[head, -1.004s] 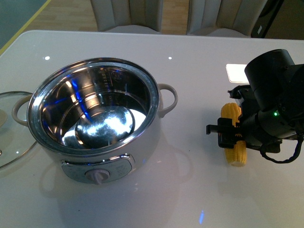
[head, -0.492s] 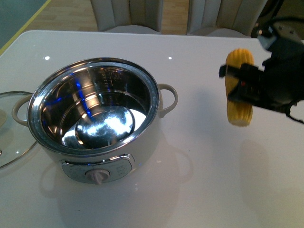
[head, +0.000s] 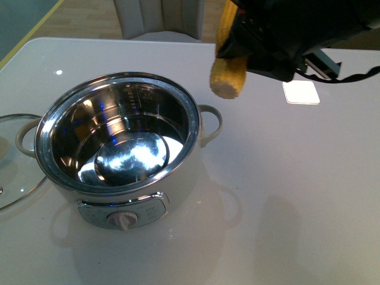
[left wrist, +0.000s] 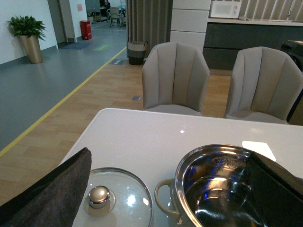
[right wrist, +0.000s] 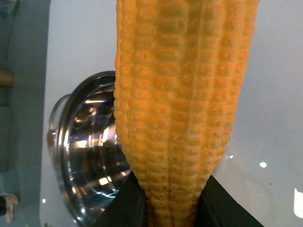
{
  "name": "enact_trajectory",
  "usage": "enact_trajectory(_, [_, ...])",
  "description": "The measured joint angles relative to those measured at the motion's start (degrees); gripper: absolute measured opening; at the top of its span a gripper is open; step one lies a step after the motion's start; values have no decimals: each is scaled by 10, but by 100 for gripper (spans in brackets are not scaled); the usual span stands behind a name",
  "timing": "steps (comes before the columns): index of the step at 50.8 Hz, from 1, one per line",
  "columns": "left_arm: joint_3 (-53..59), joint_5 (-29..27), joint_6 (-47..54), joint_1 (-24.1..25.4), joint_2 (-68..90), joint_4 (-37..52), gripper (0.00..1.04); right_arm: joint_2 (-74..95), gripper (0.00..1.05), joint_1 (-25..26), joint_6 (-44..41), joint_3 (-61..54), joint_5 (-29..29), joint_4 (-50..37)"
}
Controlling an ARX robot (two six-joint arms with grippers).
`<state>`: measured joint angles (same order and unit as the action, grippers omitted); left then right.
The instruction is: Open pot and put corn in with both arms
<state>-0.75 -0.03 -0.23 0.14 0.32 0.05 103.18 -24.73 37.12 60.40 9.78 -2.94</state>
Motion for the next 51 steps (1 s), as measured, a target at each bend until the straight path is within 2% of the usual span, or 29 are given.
enact_trajectory(5, [0,0,0,0,0,0,98,11,15,-28,30,15,12,0])
enact_trajectory(21, [0,0,0,0,0,0,98,60,15,-74,56,42,36,15])
enact_trajectory(33, [0,0,0,0,0,0,98,83,15,-103,67,72,65,28])
enact_trajectory(51, [0,0,0,0,0,0,98,114,14,-124,66,92,63,49])
